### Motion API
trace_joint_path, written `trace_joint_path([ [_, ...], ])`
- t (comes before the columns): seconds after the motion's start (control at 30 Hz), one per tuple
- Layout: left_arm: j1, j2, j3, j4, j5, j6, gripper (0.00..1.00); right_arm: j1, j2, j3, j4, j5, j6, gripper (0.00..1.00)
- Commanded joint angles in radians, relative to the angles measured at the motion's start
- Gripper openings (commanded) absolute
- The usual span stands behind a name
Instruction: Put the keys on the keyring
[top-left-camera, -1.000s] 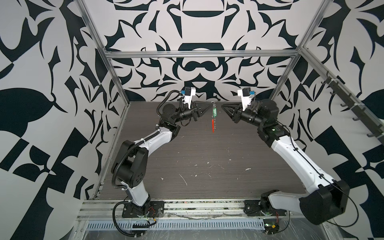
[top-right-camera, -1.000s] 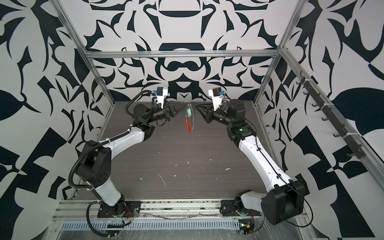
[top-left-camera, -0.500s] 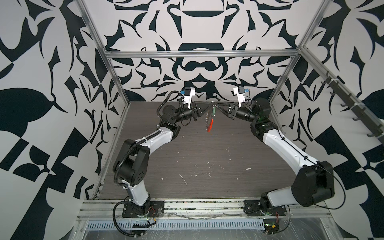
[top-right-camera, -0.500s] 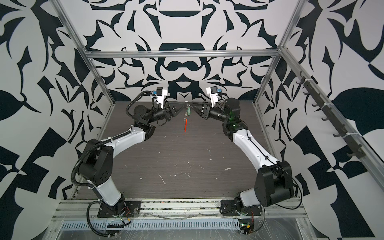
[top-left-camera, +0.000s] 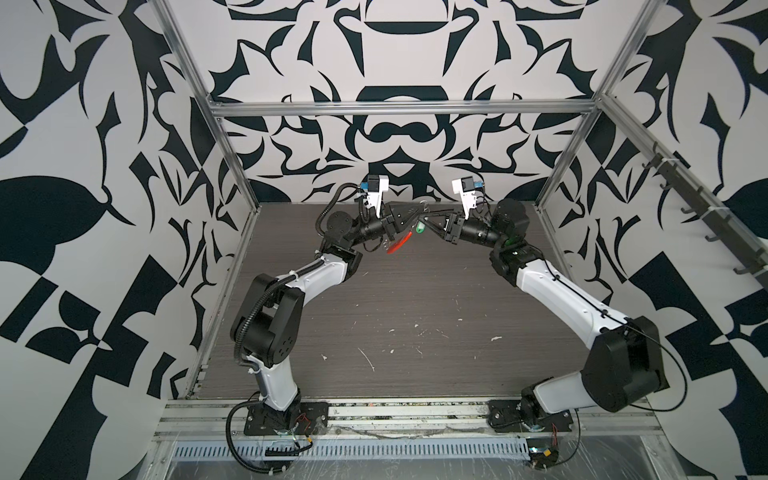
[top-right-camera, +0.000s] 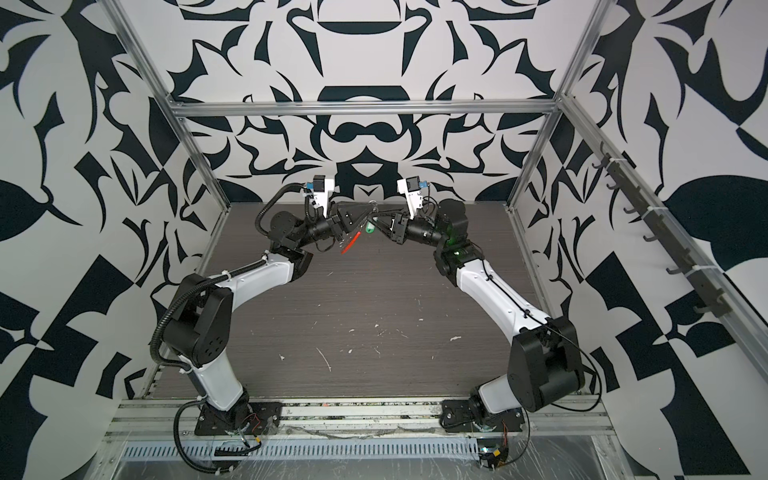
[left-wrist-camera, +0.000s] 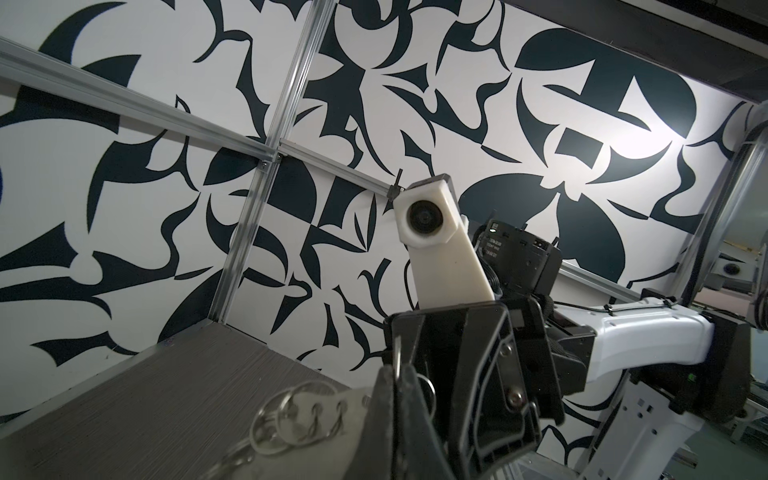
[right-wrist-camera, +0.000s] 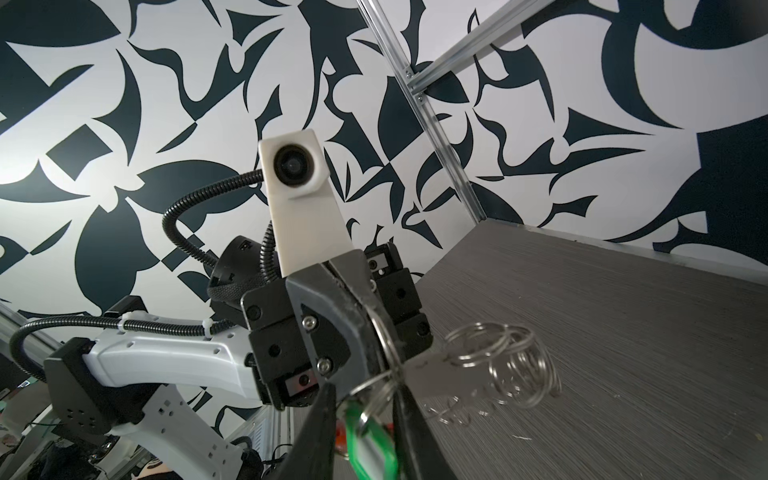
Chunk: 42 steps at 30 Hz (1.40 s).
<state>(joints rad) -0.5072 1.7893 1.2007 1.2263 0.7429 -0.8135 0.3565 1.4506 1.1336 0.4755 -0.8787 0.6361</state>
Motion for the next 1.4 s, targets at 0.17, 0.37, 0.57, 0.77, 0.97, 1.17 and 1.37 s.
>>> trace_joint_path([
  [0.17,-0.01,-0.008,0.001,0.105,-0.005,-0.022,0.0,0.001,-0.111,0.019,-0.218,0.068,-0.219,0.26],
  [0.37,-0.01,-0.015,-0.01,0.111,0.006,-0.022,0.0,-0.037,-0.21,-0.007,-0.316,0.123,-0.3,0.28],
  [0.57,-0.011,-0.013,-0.007,0.117,0.025,-0.037,0.0,-0.059,-0.219,0.033,-0.328,0.129,-0.301,0.32],
  [0.77,-0.01,-0.013,-0.008,0.122,0.037,-0.051,0.0,-0.061,-0.143,0.081,-0.263,0.122,-0.245,0.3],
  [0.97,-0.01,-0.011,-0.003,0.125,0.048,-0.064,0.0,-0.062,-0.085,0.098,-0.143,0.062,-0.142,0.29],
  [1.17,-0.011,-0.008,0.001,0.125,0.05,-0.07,0.0,-0.062,-0.101,0.086,-0.132,0.068,-0.142,0.29],
  [1.37,-0.01,-0.003,0.007,0.125,0.053,-0.077,0.0,-0.063,-0.122,0.087,-0.13,0.079,-0.151,0.3],
])
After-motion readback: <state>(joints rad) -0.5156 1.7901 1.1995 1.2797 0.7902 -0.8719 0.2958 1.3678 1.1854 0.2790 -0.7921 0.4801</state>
